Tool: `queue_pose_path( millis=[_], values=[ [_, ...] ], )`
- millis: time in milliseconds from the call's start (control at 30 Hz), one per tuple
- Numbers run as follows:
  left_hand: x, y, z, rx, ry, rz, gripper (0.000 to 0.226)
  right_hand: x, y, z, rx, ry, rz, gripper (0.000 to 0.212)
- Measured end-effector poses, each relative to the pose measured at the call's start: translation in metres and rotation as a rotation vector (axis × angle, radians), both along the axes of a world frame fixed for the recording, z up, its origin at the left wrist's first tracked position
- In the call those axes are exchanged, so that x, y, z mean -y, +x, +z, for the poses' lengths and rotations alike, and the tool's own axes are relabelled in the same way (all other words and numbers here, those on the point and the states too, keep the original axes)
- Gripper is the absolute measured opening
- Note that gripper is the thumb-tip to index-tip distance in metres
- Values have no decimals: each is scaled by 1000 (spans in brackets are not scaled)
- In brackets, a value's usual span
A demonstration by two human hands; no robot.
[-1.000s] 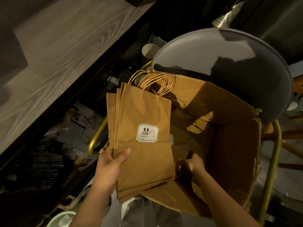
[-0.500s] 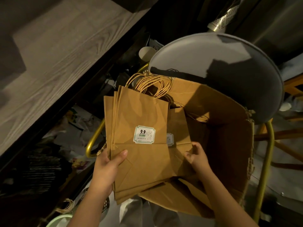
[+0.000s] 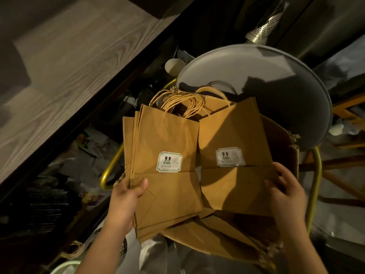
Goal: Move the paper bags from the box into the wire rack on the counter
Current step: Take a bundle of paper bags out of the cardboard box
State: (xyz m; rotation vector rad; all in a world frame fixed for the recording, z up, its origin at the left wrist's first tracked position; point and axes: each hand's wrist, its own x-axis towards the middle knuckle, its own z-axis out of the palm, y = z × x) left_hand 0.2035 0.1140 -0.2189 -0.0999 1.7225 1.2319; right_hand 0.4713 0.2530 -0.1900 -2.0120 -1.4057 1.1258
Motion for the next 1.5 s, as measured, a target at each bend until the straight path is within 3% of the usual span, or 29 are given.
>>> queue_pose_path(
  millis=[233,433,800,900,967,1033,1233,1333,1500],
  values=[
    [0,-6,-1,87,-27,37,17,-17,13,31,-310,-50,-204,50],
    [3,-9,2,106,-11,-9,18,-6,-18,-25,-352,-387,70,51],
    [9,-4,10,10,119,-39,12,32,-71,-91,-436,-492,142,49],
    [11,-4,8,12,188,-80,49,31,-73,-93,-462,-524,174,46],
    [13,-5,4,12,179,-86,39,29,-75,-93,-478,-544,202,45],
    [14,-6,2,17,157,-91,27,27,-77,-92,-479,-566,225,47],
    [11,-4,8,4,130,-128,33,33,-74,-96,-386,-542,384,71],
    [11,-3,12,23,125,-122,31,33,-67,-98,-323,-581,431,64],
    [4,2,24,-23,89,-45,23,32,-41,-106,-205,-603,214,47]
  ],
)
